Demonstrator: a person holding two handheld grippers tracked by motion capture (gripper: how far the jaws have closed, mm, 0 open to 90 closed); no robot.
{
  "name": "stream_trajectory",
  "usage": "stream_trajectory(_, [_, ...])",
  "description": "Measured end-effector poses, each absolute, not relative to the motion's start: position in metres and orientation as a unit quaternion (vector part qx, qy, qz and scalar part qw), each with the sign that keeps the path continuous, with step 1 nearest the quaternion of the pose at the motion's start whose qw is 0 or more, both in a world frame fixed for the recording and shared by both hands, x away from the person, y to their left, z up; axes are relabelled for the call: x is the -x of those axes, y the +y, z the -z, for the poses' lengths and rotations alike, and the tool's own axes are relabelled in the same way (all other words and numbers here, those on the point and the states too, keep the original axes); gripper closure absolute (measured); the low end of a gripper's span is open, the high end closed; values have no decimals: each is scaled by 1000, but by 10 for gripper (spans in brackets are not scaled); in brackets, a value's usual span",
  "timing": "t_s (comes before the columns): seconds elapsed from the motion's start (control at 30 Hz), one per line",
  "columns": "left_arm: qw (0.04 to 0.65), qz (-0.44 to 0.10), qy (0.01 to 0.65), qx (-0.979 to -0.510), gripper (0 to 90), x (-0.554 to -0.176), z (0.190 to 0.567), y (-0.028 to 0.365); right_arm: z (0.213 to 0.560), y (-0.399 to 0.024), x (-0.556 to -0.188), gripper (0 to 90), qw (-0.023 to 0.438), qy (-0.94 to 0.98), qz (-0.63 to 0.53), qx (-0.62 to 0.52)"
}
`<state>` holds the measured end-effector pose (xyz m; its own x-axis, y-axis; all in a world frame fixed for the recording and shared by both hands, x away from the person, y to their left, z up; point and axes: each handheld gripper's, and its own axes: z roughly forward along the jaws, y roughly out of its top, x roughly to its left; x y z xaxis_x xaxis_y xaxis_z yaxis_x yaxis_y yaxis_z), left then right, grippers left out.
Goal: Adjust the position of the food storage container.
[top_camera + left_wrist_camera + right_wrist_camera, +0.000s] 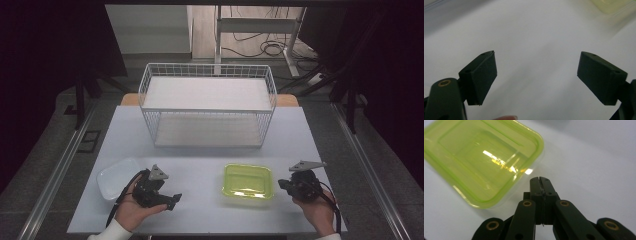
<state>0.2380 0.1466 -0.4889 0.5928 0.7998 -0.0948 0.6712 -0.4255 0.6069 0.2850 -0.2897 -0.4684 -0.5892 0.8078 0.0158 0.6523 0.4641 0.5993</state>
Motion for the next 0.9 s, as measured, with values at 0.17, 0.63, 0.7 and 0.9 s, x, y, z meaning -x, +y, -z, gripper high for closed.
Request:
stream_trajectory(0.17, [309,-105,441,-836,160,-238,489,148,474,-290,-292,890,133,845,-279,-436])
stream_trajectory(0.63, [309,-106,444,-834,160,-239,489,147,487,-270,-307,890,114,856,-264,-430])
stream_trajectory(0.7, [310,-106,444,-834,160,-238,489,146,487,-264,-309,890,114,859,-264,-424])
stream_trajectory(0.9, [310,-105,445,-834,160,-239,489,146,489,-239,-311,890,112,871,-263,-399])
